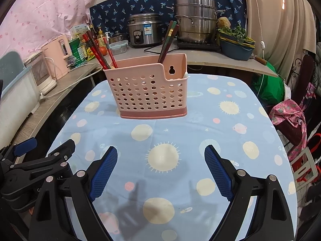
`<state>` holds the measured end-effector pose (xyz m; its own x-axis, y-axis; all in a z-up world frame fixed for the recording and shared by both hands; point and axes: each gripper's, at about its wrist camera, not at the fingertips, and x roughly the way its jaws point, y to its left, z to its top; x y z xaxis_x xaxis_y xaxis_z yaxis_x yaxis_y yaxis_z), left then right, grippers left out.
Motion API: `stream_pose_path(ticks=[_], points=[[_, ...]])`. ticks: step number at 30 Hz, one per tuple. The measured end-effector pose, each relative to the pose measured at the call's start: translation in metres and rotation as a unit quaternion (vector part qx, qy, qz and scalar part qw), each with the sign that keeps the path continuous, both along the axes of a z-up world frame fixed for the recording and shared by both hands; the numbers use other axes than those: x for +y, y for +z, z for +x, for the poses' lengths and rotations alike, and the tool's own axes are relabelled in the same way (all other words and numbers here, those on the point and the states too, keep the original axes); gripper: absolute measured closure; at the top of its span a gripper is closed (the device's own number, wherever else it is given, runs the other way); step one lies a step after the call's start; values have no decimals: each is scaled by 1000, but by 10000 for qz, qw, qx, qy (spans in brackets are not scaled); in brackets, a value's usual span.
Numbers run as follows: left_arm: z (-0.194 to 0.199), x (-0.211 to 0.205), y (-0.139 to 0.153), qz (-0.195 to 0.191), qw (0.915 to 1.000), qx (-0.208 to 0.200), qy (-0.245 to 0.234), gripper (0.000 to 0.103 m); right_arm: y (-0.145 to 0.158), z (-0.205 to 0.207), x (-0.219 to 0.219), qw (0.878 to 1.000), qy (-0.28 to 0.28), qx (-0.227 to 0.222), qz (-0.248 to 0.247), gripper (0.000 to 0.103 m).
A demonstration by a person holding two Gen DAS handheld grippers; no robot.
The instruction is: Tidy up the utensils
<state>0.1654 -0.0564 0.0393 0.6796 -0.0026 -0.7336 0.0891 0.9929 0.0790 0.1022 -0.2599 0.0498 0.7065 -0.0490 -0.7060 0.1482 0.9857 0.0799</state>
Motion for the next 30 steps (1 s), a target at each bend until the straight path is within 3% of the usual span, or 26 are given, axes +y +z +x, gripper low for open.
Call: stream_pose_path(ticks=[30], points=[[0,-2,0,33,10000,-10,32,10,-1,2,-1,10000,-35,30,-21,18]])
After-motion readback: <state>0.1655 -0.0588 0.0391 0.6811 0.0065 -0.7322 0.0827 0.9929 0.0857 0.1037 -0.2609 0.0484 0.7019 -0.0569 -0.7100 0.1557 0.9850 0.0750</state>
